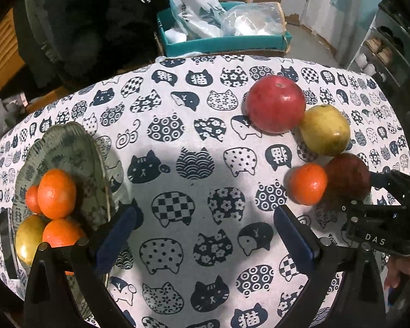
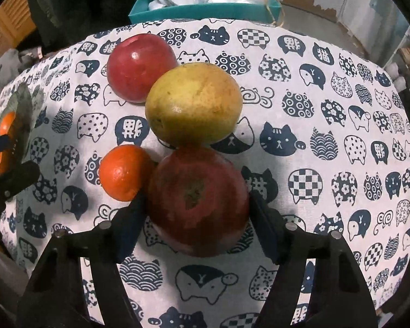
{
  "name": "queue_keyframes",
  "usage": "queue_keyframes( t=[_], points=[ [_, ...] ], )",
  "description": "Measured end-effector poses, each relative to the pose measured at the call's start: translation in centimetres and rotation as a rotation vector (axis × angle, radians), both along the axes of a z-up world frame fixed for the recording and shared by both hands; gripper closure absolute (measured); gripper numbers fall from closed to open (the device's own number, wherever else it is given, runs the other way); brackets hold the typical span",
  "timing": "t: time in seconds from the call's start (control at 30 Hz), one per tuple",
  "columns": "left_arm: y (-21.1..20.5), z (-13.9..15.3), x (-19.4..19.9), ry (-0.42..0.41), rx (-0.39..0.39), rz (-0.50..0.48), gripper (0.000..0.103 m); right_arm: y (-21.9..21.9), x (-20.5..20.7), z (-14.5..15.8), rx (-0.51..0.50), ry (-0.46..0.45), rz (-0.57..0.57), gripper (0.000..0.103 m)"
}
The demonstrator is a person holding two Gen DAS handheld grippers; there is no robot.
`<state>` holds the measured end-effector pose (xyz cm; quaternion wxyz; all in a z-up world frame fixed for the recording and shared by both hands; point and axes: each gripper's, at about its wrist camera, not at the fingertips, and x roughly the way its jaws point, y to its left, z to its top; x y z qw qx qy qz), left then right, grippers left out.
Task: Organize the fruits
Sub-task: 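Grasp the dark red pomegranate with the right tool while the left tool approaches a tangerine, then lift the pomegranate with the right tool while the left tool grasps and lifts the tangerine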
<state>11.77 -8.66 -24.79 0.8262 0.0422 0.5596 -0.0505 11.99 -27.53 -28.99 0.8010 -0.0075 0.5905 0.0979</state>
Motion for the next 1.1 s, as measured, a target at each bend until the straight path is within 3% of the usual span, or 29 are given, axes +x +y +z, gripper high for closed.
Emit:
queue_keyframes(
  t=[0.53, 0.93, 1.03, 1.1],
  points=[
    [-5.5, -1.4, 1.2, 0.019, -0.041, -0.119, 0.001, -6.3, -0.8, 2.6, -0.014, -0.075, -0.197, 0.031],
    [-9.4, -2.9, 2.1, 0.020, -0.030, -0.195, 0.002, -9.0, -0.9, 1.7, 0.002, -0.066, -0.261, 0.031],
    [-9.4, -3.4, 2.4, 0.047, -0.072, -0.187, 0.011, -9.2, -0.8, 1.5, 0.005, -0.063, -0.265, 0.031],
    [-9.3, -3.8, 2.5, 0.069, -0.099, -0.180, 0.025, -9.4, -0.8, 1.5, 0.009, -0.061, -0.267, 0.031]
  ],
)
